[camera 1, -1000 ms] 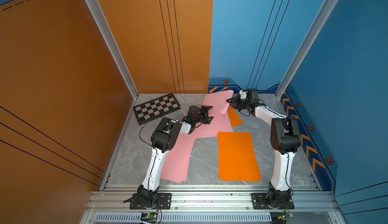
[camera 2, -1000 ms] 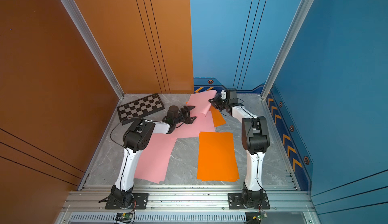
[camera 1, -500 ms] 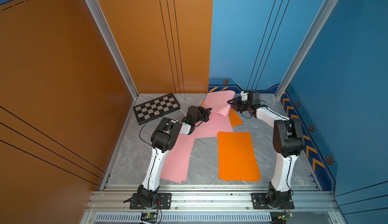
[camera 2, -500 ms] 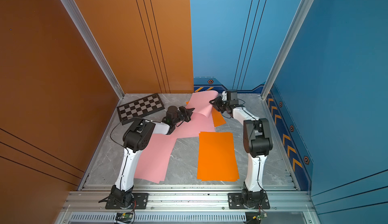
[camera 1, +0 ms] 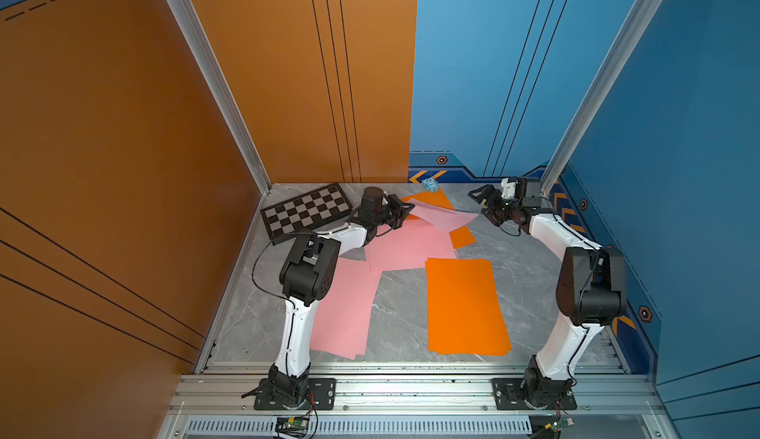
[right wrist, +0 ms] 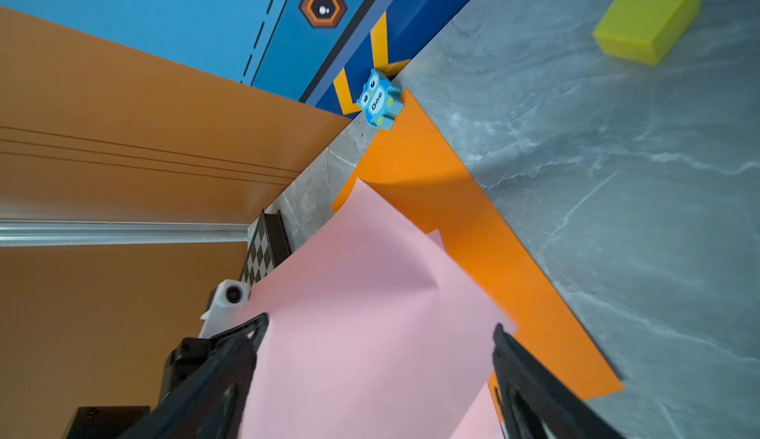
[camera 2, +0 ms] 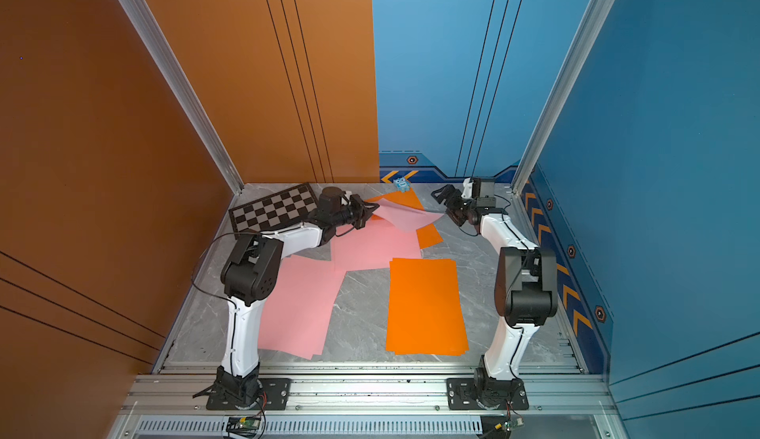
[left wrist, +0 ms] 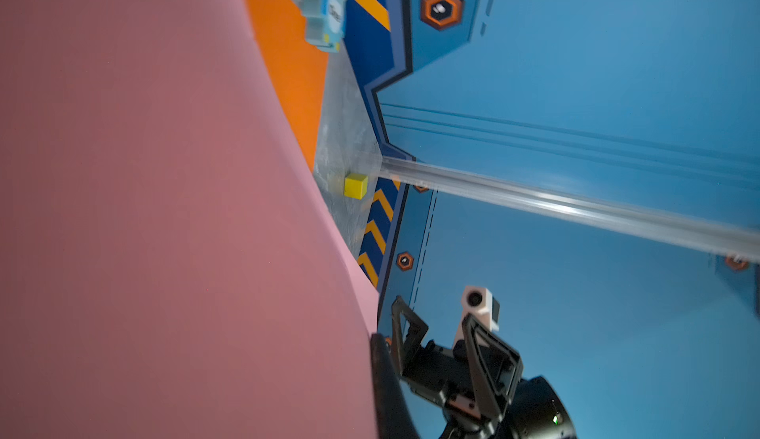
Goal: Sort the scattered colored papers by color
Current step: Pick up the colored paper.
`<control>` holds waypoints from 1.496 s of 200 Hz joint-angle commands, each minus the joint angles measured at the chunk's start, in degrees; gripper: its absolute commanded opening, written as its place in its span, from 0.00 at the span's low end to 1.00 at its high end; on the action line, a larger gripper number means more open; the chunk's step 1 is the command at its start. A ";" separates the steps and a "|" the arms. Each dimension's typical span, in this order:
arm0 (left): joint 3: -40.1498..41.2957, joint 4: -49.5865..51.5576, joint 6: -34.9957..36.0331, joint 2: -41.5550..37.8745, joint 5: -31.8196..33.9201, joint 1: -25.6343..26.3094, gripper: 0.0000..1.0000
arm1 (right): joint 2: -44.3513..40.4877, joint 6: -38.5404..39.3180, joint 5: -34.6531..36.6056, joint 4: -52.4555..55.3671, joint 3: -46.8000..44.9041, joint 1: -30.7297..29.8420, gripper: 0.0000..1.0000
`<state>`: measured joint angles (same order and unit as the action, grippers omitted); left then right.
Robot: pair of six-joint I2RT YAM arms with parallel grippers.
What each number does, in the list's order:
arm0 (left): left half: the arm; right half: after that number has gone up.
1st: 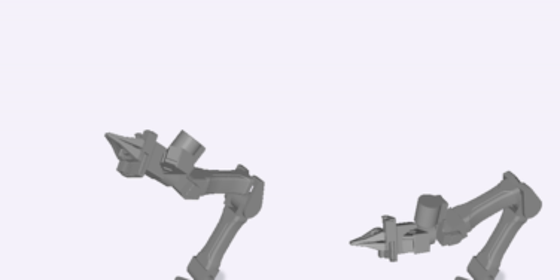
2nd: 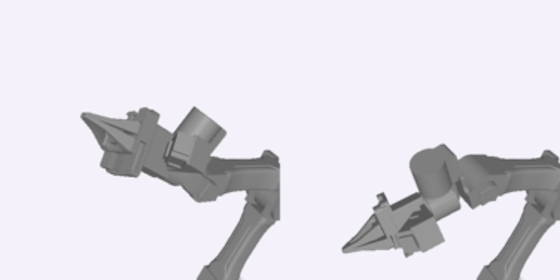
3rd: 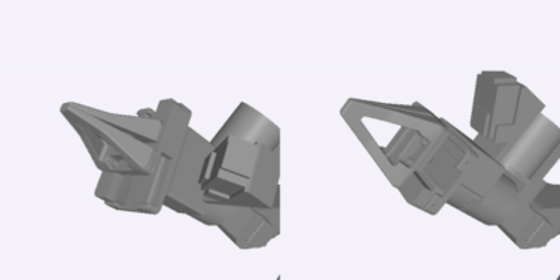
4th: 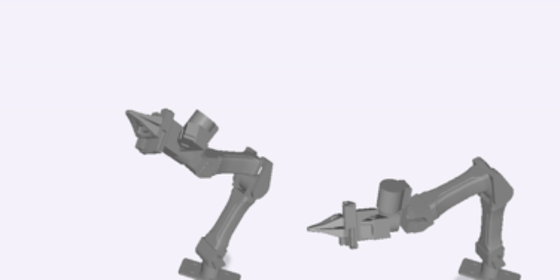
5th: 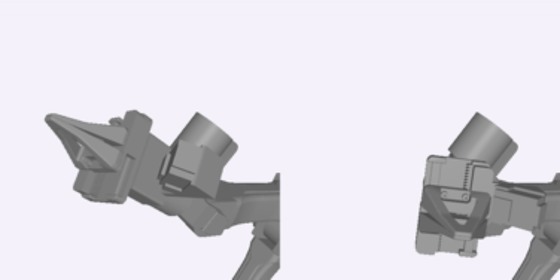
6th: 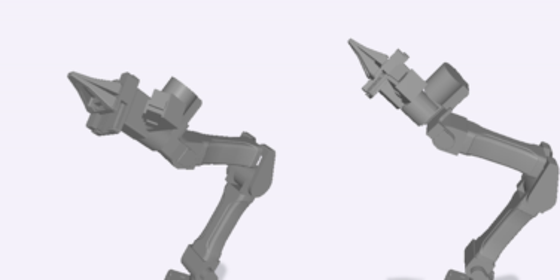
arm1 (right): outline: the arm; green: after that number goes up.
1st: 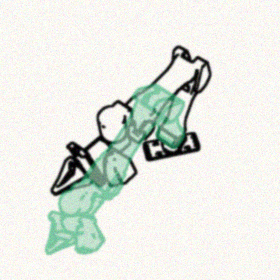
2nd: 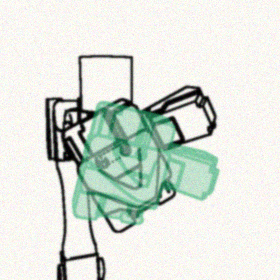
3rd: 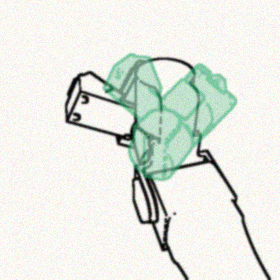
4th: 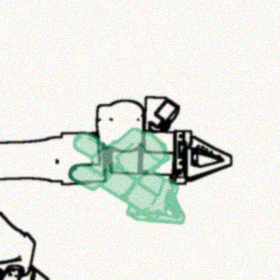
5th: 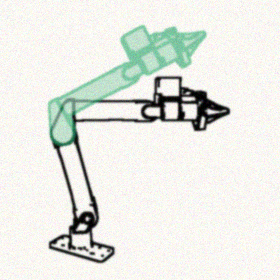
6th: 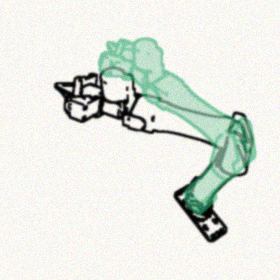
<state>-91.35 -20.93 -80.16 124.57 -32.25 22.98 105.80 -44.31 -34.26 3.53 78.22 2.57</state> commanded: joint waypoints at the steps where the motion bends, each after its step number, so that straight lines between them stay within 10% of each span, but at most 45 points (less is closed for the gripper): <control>1: -7.52 19.33 18.87 -1.76 -8.76 0.44 0.00 | -1.50 2.13 -3.84 2.36 -1.05 0.53 0.94; 64: -29.22 62.91 55.05 -3.25 -5.04 3.40 0.00 | -0.82 -5.95 -16.80 -15.95 -7.18 0.46 0.96; 162: -33.33 76.38 79.02 -12.25 2.30 9.49 0.00 | 1.00 -20.82 -26.60 -49.42 -14.18 -4.19 0.90; 220: -32.51 76.34 80.24 -14.83 -1.27 8.46 0.00 | 9.05 -43.47 -28.05 -84.25 -13.11 -6.86 0.89; 299: -29.99 76.22 75.50 -14.56 0.75 3.07 0.00 | 6.34 -44.58 -30.12 -84.74 -10.71 -9.07 0.70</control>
<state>-121.86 54.11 -2.90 110.76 -32.56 27.51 115.39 -86.61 -62.89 -77.08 66.30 -6.48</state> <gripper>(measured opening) 0.041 0.765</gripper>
